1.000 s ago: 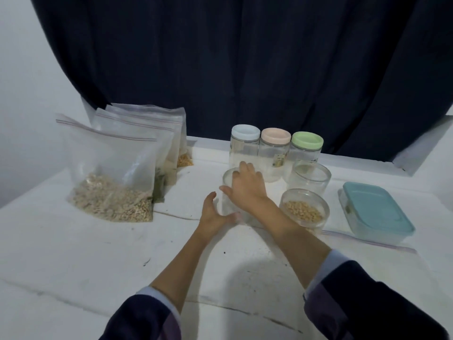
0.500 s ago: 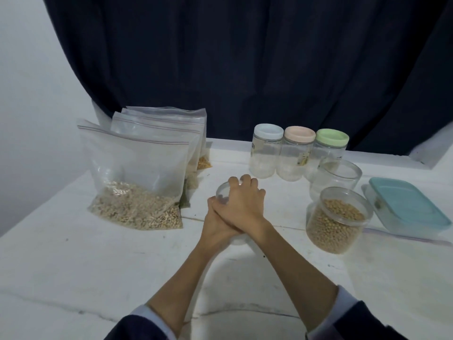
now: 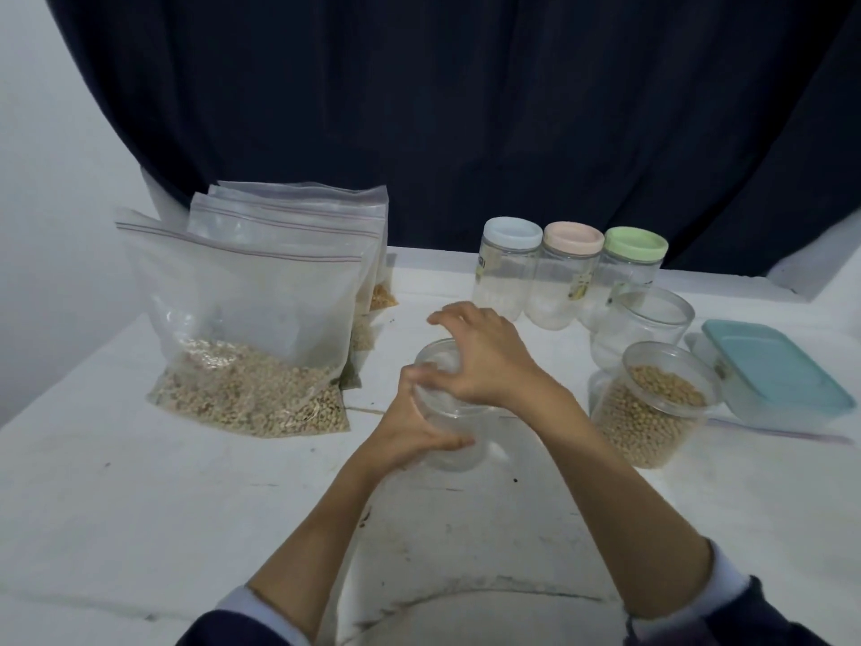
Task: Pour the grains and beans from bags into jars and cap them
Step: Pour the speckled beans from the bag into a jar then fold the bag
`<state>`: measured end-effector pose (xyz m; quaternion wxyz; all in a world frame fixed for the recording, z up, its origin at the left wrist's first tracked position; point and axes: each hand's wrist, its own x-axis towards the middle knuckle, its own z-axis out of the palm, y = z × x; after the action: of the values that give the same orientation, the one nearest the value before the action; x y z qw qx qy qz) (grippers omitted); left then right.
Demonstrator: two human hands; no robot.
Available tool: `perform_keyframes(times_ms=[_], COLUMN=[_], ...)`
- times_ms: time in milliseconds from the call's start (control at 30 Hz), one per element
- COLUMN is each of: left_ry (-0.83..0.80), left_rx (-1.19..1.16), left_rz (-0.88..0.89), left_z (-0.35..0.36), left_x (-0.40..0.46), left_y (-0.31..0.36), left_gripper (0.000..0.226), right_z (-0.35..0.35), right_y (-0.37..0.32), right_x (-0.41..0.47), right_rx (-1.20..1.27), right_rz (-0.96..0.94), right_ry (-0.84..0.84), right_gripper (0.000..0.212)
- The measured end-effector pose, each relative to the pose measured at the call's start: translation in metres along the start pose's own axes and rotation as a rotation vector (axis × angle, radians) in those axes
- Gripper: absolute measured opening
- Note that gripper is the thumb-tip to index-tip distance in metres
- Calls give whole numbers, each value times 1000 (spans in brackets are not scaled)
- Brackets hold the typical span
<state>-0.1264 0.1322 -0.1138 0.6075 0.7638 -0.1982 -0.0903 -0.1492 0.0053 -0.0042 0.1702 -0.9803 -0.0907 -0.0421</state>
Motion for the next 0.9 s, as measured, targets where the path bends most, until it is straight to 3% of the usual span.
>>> perform_keyframes(times_ms=[33, 100, 267, 333, 400, 467, 500, 533, 667, 700, 800, 900], left_ry=[-2, -8, -10, -5, -8, -5, -2, 0, 15, 18, 24, 22], left_rx=[13, 7, -47, -58, -56, -45, -39, -34, -43, -49, -61, -82], left_rz=[2, -4, -10, -16, -31, -34, -35, -33, -20, -15, -15, -15], left_z=[0, 0, 0, 0, 0, 0, 0, 0, 1, 2, 4, 4], left_x=[1, 1, -2, -3, -4, -4, -4, -4, -3, -2, -3, -5], left_y=[-2, -2, 2, 1, 0, 0, -1, -1, -3, -4, -2, 0], left_gripper=[99, 102, 107, 105, 105, 105, 104, 103, 98, 96, 98, 103], right_z=[1, 5, 9, 4, -7, -9, -8, -7, 15, 20, 29, 41], right_y=[3, 5, 11, 17, 30, 53, 65, 73, 91, 93, 97, 103], right_x=[1, 1, 5, 3, -1, -5, -9, -14, -25, -27, -36, -44], right_rx=[-119, -64, 211, 577, 1175, 1769, 1904, 1958, 1839, 1760, 1506, 1234], right_rz=[27, 34, -109, -80, 65, 252, 330, 378, 623, 677, 754, 836], right_ry=[-108, -184, -5, 144, 351, 352, 306, 263, 294, 352, 464, 380], right_gripper=[85, 82, 60, 54, 55, 86, 98, 95, 19, 15, 29, 35])
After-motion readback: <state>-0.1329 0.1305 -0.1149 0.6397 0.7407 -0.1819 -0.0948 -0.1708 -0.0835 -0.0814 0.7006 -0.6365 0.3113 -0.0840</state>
